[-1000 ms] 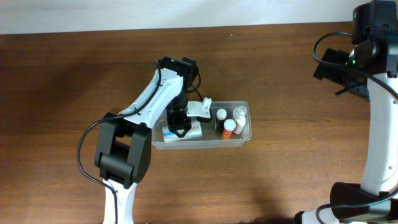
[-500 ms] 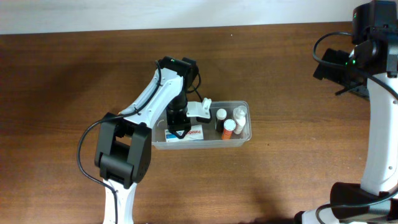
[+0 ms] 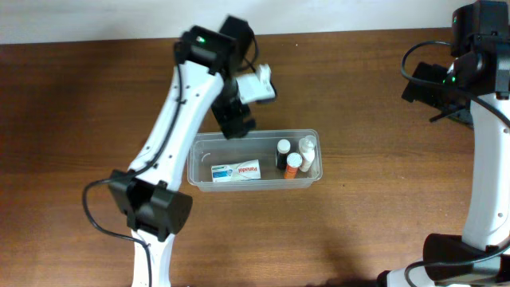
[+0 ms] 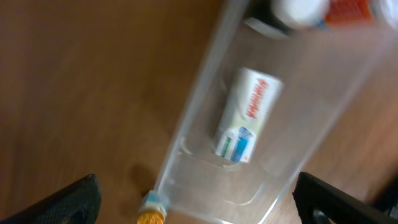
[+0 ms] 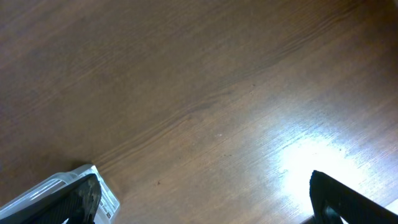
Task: Pack container
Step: 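Lower the Panadol box flat into the container and open the left gripper, then raise the left gripper and move it over the gold-lidded jar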
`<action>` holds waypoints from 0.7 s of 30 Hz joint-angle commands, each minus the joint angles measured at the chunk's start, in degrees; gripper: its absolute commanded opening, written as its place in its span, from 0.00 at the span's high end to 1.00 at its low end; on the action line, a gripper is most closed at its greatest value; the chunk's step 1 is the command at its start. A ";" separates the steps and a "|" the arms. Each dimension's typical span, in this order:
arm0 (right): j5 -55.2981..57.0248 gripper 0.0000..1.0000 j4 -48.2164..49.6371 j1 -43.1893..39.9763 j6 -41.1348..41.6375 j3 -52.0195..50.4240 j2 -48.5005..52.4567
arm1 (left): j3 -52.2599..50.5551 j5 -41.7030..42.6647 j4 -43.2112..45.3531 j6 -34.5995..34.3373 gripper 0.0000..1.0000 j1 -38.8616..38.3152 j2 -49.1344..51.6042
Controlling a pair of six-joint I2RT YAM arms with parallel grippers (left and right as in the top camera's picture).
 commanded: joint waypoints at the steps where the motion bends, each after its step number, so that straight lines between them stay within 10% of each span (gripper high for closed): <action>1: 0.09 0.02 0.02 -0.22 0.42 0.59 -0.22 | 4.79 -2.91 -0.28 -20.52 0.00 5.99 -2.97; 11: 0.09 0.02 0.02 -0.22 0.42 0.59 -0.22 | 4.68 17.11 -0.28 -31.58 0.00 24.46 -5.20; 21: 0.09 0.02 0.02 -0.22 0.42 0.59 -0.22 | -6.88 -3.76 -0.07 -43.76 0.02 25.83 -5.14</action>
